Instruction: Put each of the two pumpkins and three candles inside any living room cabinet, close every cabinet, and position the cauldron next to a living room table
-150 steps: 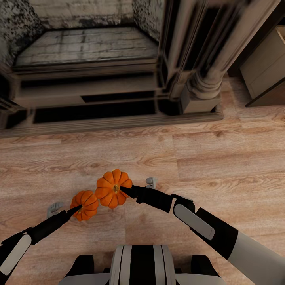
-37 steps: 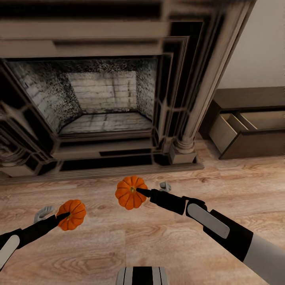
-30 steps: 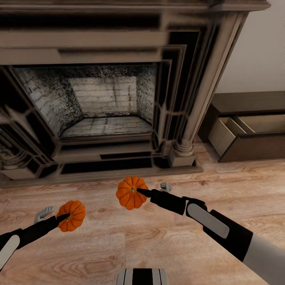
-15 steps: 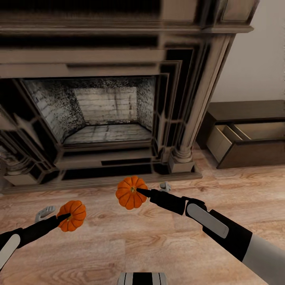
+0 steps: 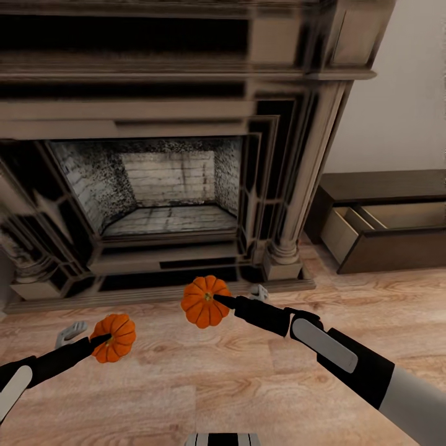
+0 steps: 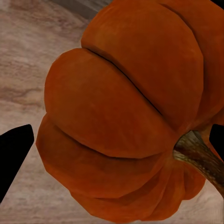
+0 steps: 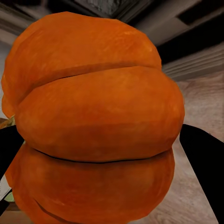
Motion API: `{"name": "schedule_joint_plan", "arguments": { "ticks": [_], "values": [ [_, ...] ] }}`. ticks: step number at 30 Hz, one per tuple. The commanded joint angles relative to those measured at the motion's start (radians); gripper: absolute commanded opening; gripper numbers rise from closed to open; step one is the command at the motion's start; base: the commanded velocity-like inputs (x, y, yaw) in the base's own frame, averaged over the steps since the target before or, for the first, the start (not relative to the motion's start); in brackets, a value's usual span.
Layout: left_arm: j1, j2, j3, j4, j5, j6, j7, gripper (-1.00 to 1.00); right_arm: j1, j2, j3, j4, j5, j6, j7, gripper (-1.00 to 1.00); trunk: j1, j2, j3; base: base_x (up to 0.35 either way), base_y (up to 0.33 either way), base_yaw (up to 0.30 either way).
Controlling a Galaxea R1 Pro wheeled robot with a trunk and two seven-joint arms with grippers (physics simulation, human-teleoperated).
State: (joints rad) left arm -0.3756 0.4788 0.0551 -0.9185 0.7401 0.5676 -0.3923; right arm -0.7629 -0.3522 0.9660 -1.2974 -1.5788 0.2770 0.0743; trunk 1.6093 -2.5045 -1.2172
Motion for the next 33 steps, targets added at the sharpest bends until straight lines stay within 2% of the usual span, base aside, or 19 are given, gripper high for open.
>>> {"name": "schedule_joint_plan", "arguments": {
  "ticks": [1, 7, 16, 26, 31, 33],
  "values": [
    [0.0, 0.0, 0.002, 0.0, 0.004, 0.008, 0.001, -1.0, -0.001, -0.001, 0.002, 0.0, -0.006, 0.001, 0.002, -1.0, -0.001, 0.0, 0.003, 0.0, 0.0, 0.0],
    [0.0, 0.001, 0.002, -0.003, 0.004, 0.009, -0.002, -1.0, -0.001, -0.001, 0.002, 0.001, -0.006, 0.002, 0.001, -1.0, -0.003, 0.001, 0.026, 0.0, 0.0, 0.0],
    [0.0, 0.002, 0.006, -0.037, 0.004, 0.008, -0.008, -1.0, -0.001, -0.001, 0.002, 0.019, -0.006, 0.001, 0.002, -1.0, -0.003, 0.001, 0.026, -0.025, 0.0, 0.0],
    [0.001, 0.003, 0.006, -0.048, 0.004, 0.009, -0.007, -1.0, -0.001, 0.001, 0.002, 0.034, -0.006, 0.003, 0.002, -1.0, -0.003, 0.001, 0.026, -0.301, 0.0, 0.0],
    [0.001, 0.003, 0.007, -0.051, 0.008, 0.008, -0.008, -1.0, -0.001, -0.001, 0.002, 0.035, -0.006, 0.002, 0.002, -1.0, -0.003, 0.001, 0.026, -0.058, 0.0, 0.0],
    [0.001, 0.014, 0.009, -0.051, 0.008, 0.008, -0.008, -1.0, -0.001, -0.001, 0.002, 0.035, -0.006, 0.002, 0.001, -1.0, -0.004, 0.002, 0.03, -0.008, 0.0, 0.0]
  ]
}}
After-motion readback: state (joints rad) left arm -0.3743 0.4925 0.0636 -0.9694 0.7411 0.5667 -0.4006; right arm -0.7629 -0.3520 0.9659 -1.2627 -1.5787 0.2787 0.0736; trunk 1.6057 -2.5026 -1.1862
